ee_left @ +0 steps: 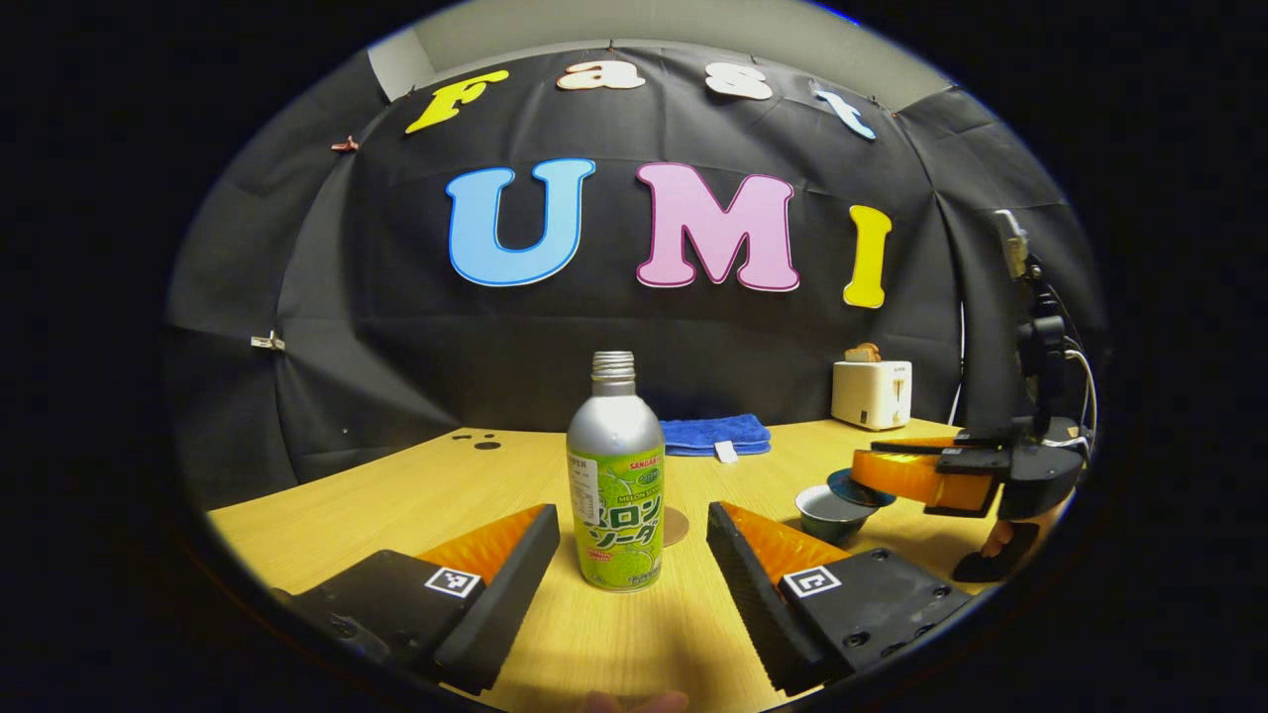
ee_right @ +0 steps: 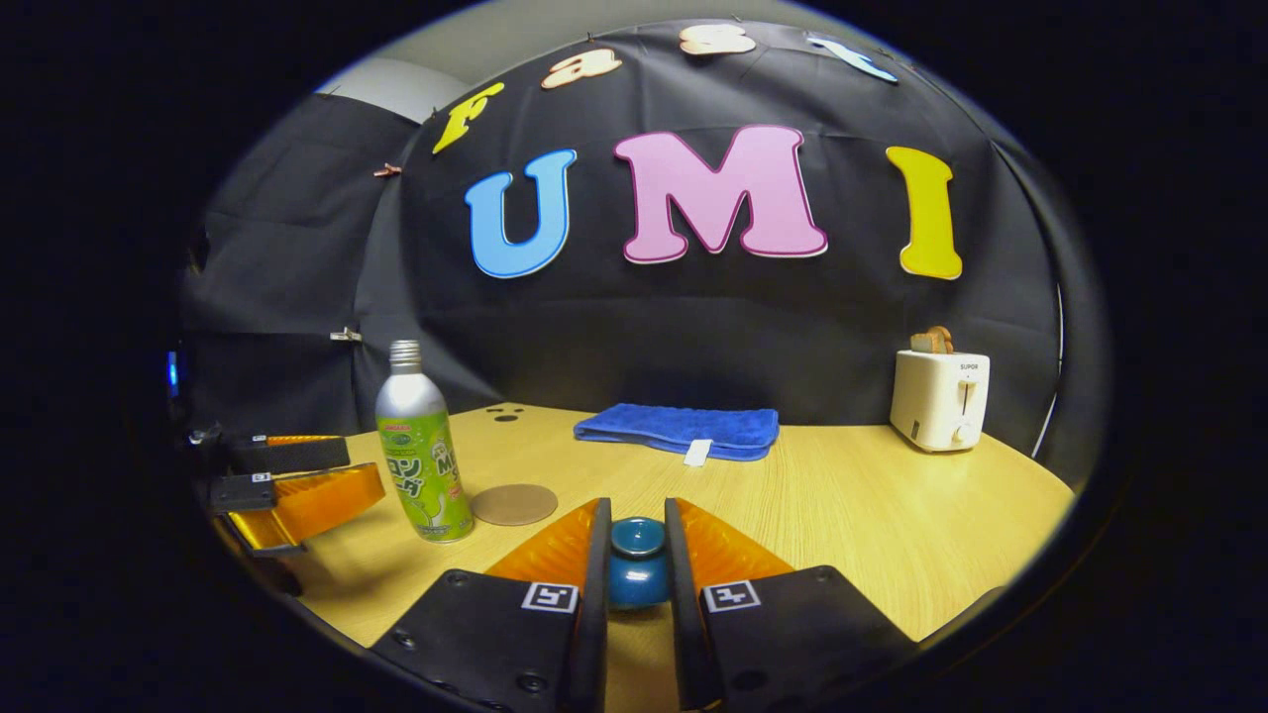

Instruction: Open the teacup lid with one hand, grasp the water bottle and pour water into the teacup with the other hand; after pouring, place the water bottle on the coaster and then close the teacup lid.

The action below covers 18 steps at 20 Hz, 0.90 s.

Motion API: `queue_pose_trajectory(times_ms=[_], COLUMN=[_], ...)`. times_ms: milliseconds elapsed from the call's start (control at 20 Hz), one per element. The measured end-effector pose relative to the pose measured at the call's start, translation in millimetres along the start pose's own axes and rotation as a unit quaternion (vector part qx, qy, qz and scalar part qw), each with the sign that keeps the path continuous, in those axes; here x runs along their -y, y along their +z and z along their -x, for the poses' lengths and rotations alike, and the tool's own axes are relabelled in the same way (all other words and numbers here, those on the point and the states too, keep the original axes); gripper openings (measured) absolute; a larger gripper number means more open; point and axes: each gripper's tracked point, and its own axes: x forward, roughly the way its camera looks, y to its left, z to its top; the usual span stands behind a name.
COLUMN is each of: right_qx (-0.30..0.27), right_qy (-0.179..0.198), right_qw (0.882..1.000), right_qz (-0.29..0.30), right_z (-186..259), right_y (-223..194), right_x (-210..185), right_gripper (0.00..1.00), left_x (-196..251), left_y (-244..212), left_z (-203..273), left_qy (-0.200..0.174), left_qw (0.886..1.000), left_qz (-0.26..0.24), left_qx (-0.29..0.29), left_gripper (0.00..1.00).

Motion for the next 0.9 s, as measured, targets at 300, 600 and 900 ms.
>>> queue_pose_trajectory(times_ms=[300, 600, 900], right_qx=[0.006, 0.007, 0.007], right_qy=[-0.01, -0.026, -0.029], right_qw=[1.0, 1.0, 1.0], right_qz=[-0.001, -0.001, -0.001], right_z=[35, 45, 47], right_y=[2, 3, 3], right_x=[22, 39, 47], right_gripper=[0.31, 0.31, 0.31], left_x=[-9, -9, -3], left_y=[-1, -1, 3], left_z=[-28, -61, -62], left_qy=[0.017, 0.024, 0.022], left_qw=[1.0, 1.0, 0.998], left_qz=[0.0, 0.0, -0.05], left_qx=[-0.001, -0.003, -0.01], left_gripper=[0.95, 0.95, 0.81])
